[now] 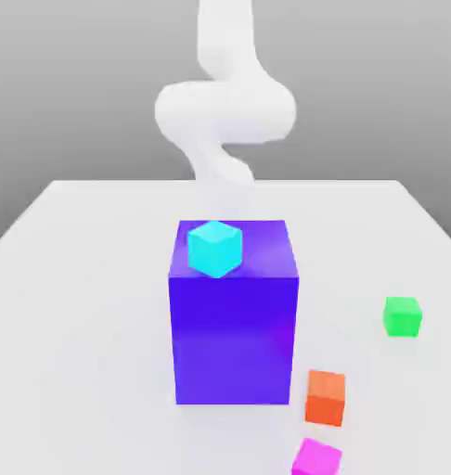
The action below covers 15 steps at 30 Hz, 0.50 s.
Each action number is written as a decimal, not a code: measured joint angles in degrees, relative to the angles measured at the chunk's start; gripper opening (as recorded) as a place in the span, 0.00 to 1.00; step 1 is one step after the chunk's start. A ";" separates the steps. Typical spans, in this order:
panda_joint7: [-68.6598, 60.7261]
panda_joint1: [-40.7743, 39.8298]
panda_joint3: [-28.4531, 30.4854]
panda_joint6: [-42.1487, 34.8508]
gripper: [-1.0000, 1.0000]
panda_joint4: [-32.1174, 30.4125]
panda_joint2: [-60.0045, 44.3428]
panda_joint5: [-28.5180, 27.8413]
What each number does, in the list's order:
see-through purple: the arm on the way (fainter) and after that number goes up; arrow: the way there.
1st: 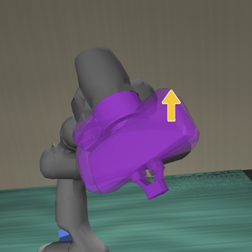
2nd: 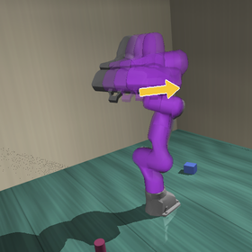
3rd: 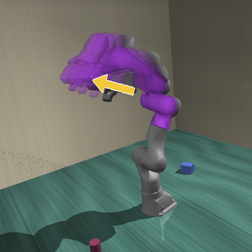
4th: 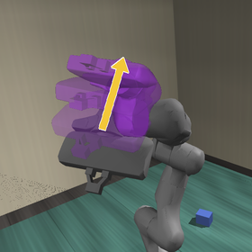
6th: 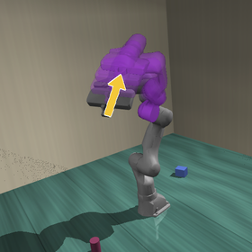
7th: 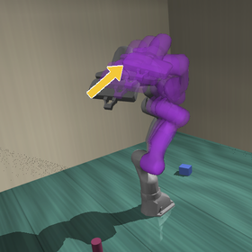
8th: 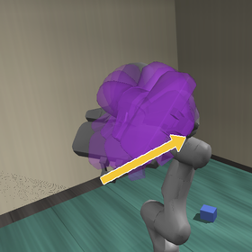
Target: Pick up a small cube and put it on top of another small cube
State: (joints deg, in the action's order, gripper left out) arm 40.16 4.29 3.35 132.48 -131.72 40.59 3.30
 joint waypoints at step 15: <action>-34.69 16.46 10.67 3.65 0.50 0.54 -32.11 20.68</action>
State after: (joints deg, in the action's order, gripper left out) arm 5.47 20.75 14.02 136.13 -131.18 8.48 23.98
